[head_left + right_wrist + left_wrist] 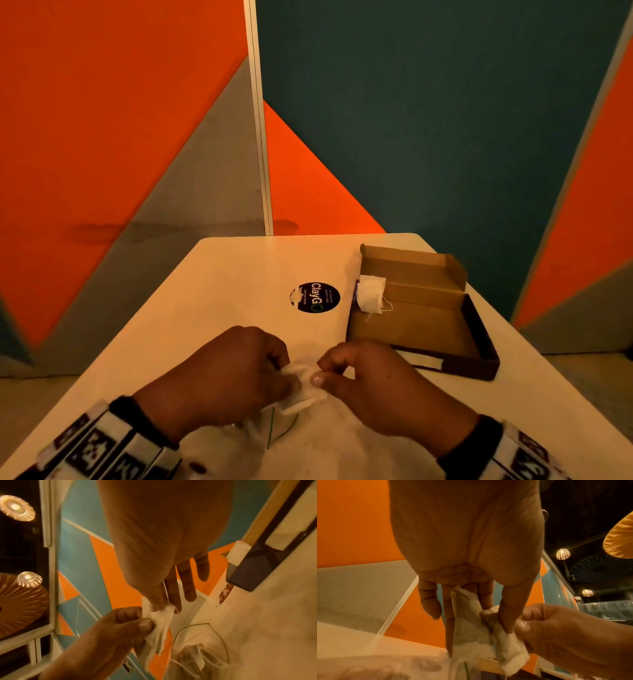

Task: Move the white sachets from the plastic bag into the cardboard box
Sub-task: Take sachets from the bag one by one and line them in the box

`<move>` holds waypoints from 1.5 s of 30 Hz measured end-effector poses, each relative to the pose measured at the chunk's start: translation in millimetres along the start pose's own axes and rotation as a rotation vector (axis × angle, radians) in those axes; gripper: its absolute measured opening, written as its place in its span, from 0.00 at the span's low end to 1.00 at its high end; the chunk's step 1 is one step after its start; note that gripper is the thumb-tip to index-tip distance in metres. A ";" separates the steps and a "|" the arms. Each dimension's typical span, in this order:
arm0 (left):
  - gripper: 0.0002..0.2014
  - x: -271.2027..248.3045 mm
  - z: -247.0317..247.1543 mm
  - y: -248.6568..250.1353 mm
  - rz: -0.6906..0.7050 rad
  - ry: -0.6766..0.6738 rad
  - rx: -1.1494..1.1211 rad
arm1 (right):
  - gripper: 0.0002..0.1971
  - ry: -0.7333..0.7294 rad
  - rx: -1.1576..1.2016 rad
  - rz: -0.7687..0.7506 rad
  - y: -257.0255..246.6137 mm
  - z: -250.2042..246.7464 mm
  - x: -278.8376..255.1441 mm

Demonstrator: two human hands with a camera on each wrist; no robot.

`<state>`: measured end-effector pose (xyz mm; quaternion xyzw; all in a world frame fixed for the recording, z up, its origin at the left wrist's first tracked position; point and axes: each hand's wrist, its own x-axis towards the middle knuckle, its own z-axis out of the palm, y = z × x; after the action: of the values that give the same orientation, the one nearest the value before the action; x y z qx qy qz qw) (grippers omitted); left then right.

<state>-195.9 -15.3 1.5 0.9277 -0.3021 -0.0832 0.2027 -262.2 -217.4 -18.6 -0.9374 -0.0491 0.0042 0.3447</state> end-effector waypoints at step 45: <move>0.21 0.6 22.3 15.5 0.027 0.355 -0.484 | 0.07 0.404 0.750 0.193 7.2 6.5 -11.2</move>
<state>-209.7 -34.3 -12.0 0.8484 -0.2454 0.0135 0.4689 -273.0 -219.7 -28.5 -0.7296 0.1121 -0.1294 0.6621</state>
